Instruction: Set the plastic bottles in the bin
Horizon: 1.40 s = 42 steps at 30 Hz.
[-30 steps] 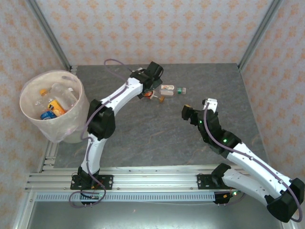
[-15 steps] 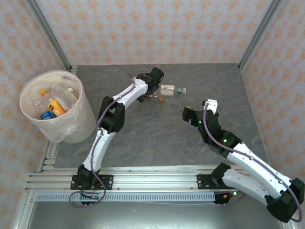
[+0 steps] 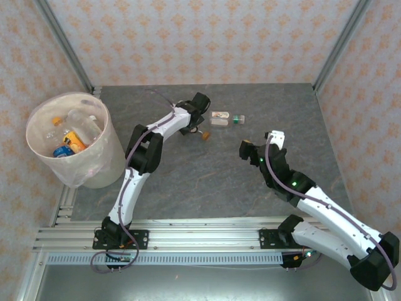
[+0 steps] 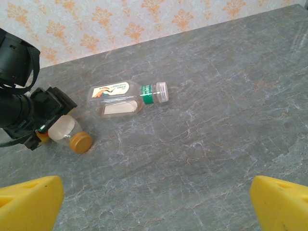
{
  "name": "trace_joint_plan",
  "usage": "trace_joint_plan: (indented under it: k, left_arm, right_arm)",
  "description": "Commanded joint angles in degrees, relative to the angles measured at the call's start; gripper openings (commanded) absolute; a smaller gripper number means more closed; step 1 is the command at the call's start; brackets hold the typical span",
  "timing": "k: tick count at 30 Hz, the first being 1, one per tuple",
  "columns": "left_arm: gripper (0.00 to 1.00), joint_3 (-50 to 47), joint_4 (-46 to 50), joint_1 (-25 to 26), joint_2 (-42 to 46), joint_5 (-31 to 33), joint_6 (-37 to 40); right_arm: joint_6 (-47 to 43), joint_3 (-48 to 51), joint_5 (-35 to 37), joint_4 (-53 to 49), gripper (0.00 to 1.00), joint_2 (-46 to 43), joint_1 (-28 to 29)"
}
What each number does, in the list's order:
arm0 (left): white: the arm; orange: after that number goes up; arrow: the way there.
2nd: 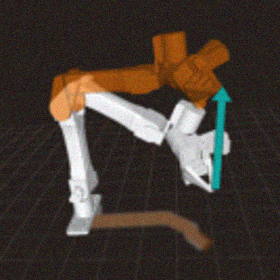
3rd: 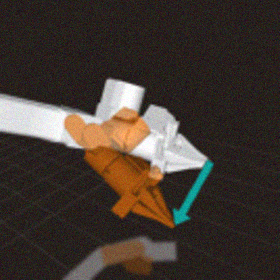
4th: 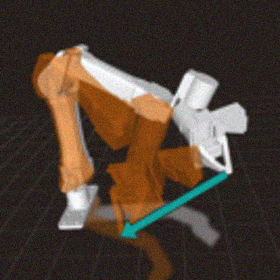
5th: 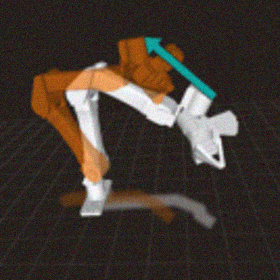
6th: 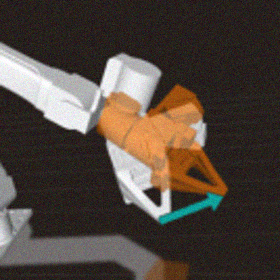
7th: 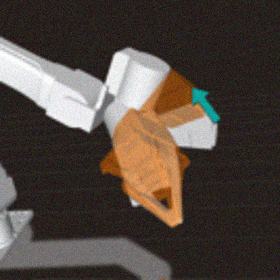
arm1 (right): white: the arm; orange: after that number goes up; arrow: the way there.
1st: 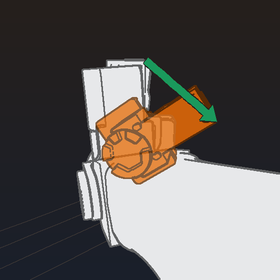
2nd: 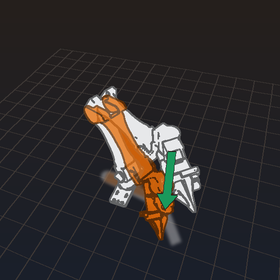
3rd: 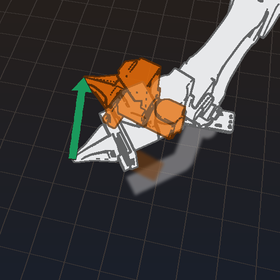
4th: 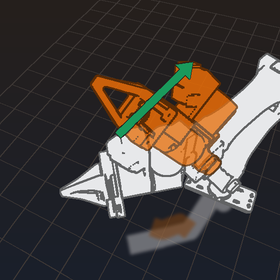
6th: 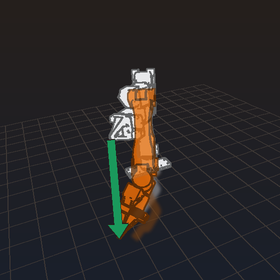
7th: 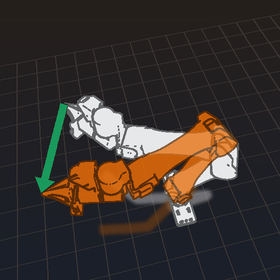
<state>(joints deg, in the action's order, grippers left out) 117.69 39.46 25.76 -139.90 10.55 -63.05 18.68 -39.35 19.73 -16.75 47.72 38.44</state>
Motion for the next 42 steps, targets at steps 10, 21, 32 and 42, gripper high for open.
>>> trace_joint_plan:
  k: [10, 21, 32, 42]
  left_arm:
    - [0.59, -12.6, -8.0, -0.6, 10.2, -1.9, 9.7]
    - [0.58, -28.3, -17.8, 0.2, 28.1, -3.0, 17.0]
    - [0.58, -31.3, -12.1, 0.8, 47.5, 2.7, 23.9]
    - [0.56, -25.2, 4.0, -2.6, 60.4, 17.9, 32.1]
  right_arm:
    - [2.4, -0.2, 1.5, -0.6, 0.99, 0.7, -0.2]
    - [1.7, 1.0, -1.8, 3.7, 0.99, 1.0, -0.3]
    - [1.0, 1.3, -3.3, 8.8, 0.99, 2.6, -0.3]
    - [2.2, -0.3, -3.4, 8.7, 0.99, 6.3, -0.3]
